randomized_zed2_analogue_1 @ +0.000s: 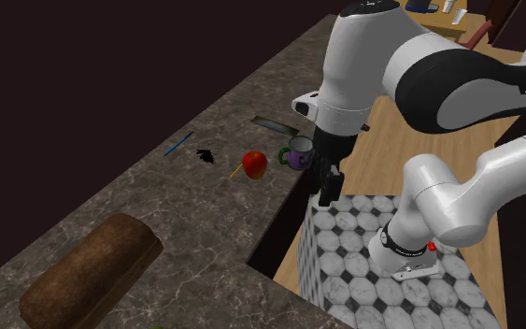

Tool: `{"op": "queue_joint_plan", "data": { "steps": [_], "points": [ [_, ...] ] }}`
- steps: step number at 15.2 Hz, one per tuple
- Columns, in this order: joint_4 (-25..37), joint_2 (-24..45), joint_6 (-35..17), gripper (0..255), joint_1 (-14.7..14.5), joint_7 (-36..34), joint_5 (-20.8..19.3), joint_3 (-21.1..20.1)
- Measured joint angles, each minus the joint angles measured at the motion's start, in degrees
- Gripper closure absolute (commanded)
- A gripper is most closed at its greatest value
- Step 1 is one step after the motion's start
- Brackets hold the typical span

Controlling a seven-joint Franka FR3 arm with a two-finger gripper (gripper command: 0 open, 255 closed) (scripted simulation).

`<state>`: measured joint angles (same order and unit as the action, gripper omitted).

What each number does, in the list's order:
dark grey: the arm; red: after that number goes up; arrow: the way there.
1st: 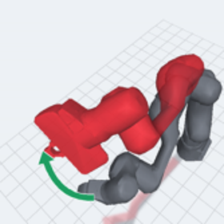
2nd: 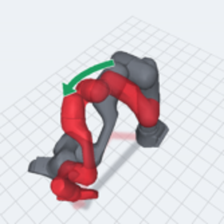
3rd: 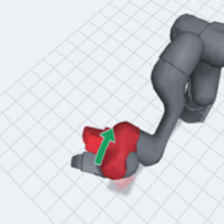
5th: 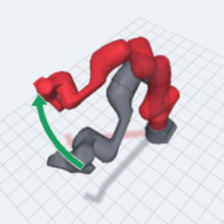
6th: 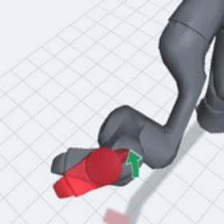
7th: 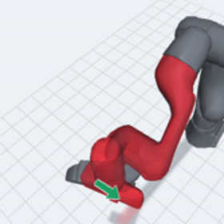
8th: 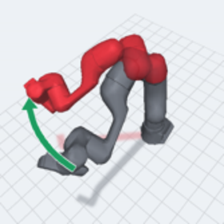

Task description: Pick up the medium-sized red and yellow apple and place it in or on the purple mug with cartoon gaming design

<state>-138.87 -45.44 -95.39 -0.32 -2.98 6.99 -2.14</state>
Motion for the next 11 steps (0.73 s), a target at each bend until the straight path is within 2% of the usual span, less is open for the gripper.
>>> {"op": "queue_joint_plan", "data": {
  "steps": [4,11],
  "points": [
    [-0.2,2.4,-2.0,0,0.8,2.5,-1.4,1.9],
    [2.0,11.1,-7.1,0,3.4,11.4,-5.7,8.8]
  ]
}}
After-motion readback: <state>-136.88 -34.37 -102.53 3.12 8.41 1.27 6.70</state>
